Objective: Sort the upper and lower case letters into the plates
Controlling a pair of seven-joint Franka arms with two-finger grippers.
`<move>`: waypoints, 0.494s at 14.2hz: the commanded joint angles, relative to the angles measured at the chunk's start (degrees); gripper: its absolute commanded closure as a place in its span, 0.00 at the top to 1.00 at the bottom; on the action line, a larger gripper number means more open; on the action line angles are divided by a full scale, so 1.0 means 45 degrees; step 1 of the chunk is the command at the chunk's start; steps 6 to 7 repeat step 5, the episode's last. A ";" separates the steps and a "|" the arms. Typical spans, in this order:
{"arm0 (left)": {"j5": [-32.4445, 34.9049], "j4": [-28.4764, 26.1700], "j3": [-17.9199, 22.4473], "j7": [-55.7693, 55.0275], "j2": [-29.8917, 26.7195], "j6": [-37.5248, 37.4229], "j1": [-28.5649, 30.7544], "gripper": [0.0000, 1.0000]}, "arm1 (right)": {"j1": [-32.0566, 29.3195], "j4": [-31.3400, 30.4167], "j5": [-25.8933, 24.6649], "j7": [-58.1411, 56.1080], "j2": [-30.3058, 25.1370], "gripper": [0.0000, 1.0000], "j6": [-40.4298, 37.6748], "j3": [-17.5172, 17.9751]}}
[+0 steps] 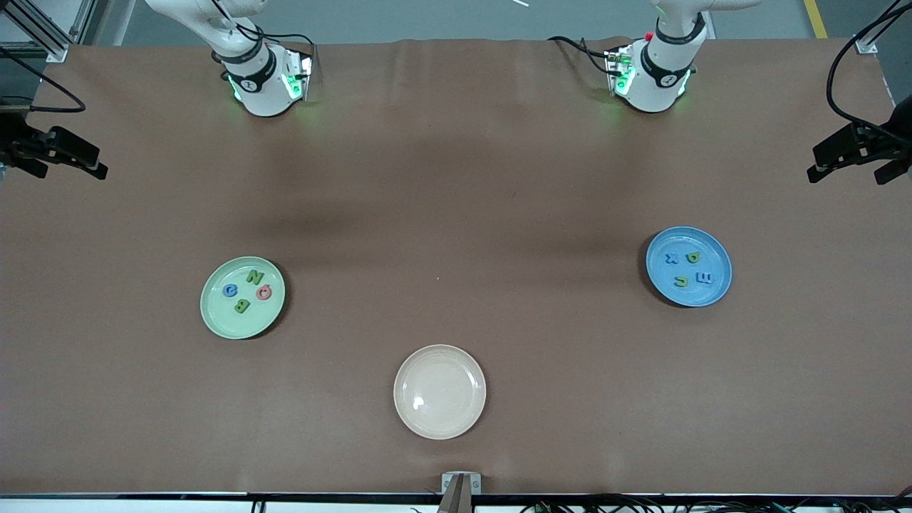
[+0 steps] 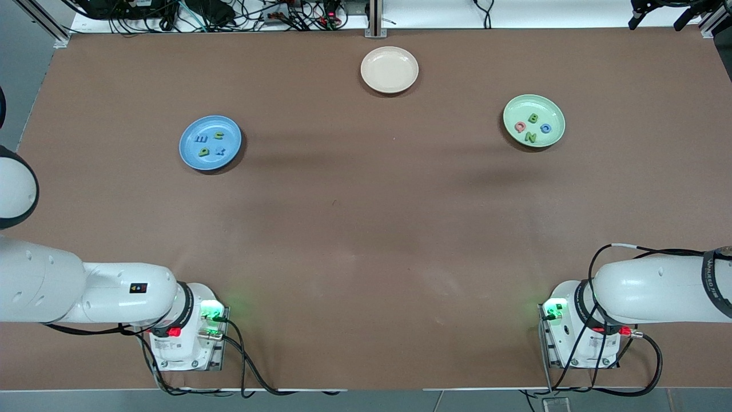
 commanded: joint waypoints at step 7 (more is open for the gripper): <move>-0.0066 0.0007 -0.0056 -0.0061 -0.0201 -0.0213 0.0028 1.00 | -0.0082 -0.0293 -0.0015 -0.0278 -0.0290 1.00 0.0144 0.0074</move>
